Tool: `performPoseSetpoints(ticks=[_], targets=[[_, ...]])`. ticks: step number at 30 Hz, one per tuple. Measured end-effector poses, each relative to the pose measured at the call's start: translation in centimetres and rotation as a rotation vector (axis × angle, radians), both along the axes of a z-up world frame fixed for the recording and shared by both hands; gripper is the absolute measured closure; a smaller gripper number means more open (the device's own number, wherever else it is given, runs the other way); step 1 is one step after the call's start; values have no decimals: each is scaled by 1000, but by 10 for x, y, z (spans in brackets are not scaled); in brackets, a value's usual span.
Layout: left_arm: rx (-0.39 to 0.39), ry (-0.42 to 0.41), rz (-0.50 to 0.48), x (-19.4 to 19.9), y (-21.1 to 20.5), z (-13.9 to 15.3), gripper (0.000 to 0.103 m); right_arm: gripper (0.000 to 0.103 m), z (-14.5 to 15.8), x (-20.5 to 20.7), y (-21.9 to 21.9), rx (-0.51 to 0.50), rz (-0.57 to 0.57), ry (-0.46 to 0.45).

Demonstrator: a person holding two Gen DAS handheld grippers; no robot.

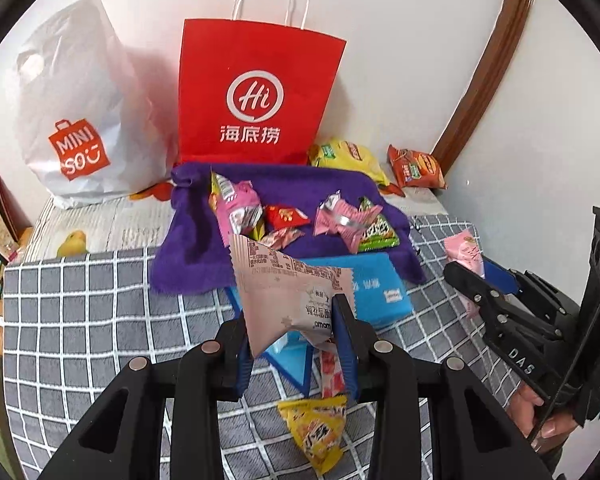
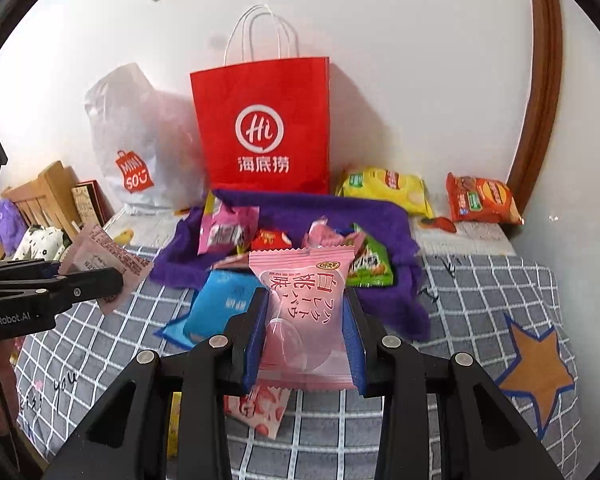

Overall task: Organize snacks
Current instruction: 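Lift both held packets and carry them over the purple towel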

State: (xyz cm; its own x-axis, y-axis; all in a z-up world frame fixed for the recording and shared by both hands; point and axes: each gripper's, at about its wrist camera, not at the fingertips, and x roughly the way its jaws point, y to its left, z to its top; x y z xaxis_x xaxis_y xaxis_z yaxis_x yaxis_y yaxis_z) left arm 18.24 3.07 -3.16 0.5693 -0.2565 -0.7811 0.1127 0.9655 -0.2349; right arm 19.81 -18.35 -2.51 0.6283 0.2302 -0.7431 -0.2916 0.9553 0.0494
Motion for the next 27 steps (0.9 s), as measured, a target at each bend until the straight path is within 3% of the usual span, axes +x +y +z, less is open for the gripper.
performPoseSetpoints(ticks=[27], targets=[[-35,-23,-7,66,-5,18,70,67,20,79,22,-3,19,-24]])
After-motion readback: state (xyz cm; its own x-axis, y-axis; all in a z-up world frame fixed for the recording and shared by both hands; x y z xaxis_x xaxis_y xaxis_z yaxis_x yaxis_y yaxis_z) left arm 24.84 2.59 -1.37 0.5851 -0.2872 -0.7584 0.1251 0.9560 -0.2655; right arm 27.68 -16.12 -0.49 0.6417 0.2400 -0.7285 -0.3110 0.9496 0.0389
